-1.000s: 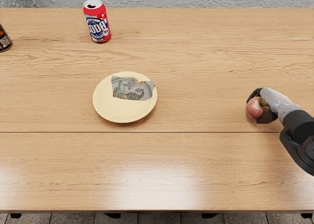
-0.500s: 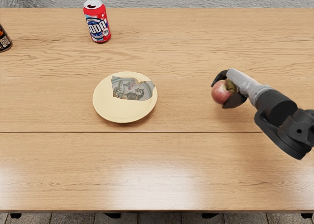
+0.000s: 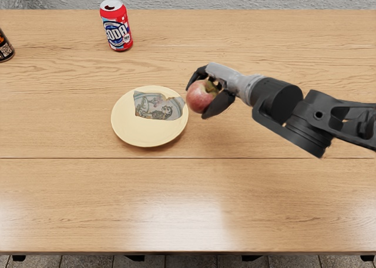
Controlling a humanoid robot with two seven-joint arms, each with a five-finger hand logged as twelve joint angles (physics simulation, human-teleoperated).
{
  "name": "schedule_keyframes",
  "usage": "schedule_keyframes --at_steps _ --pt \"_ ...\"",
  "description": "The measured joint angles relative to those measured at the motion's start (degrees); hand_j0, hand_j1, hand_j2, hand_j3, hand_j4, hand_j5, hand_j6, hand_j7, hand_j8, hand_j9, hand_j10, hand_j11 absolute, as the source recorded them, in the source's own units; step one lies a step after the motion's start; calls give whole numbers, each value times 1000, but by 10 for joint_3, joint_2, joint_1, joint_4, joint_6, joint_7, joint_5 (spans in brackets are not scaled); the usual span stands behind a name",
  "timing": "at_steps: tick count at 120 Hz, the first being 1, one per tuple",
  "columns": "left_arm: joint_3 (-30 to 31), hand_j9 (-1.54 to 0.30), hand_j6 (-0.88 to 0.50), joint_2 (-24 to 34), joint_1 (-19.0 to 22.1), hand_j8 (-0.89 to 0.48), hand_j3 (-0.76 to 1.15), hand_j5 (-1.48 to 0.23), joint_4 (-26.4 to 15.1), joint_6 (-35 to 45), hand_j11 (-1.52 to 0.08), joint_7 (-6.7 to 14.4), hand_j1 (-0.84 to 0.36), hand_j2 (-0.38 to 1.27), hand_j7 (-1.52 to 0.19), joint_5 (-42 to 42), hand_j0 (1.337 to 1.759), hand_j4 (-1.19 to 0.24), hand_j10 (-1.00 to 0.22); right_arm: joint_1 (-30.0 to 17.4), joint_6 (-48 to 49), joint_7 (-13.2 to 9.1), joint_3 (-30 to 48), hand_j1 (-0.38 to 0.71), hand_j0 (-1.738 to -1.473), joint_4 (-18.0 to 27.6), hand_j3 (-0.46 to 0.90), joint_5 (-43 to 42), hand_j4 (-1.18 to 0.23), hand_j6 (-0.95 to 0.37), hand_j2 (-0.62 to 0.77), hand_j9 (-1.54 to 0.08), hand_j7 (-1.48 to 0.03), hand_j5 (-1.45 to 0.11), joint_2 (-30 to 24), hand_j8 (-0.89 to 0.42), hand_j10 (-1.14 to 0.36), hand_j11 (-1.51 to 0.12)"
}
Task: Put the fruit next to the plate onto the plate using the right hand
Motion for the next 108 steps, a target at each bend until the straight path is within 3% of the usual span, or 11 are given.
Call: schedule_keyframes --at_steps 38,76,84,108 --pt "-1 -11 -8 0 0 -8 0 -11 0 0 -11 0 339 2 -11 0 1658 -9 -8 47 1 0 10 207 -1645 -65 1 48 -409 -229 67 -1059 -982 -1050 100 -238 -534 -1052" --pt "0 -11 -8 0 -1 -8 0 -11 0 0 -11 0 339 2 -11 0 1658 -8 -8 53 19 0 12 179 -1645 -231 1 51 -427 -234 11 -1084 -998 -1081 216 -241 -534 -1091" --pt "0 -11 -8 0 -1 -8 0 -11 0 0 -11 0 339 2 -11 0 1658 -8 -8 52 24 0 10 179 -1646 -266 2 50 -437 -241 52 -1086 -999 -1079 234 -250 -542 -1097" --pt "0 -11 -8 0 -1 -8 0 -11 0 0 -11 0 339 2 -11 0 1658 -8 -8 48 29 0 7 191 -1645 -305 0 47 -443 -242 68 -1077 -1000 -1051 259 -256 -546 -1094"
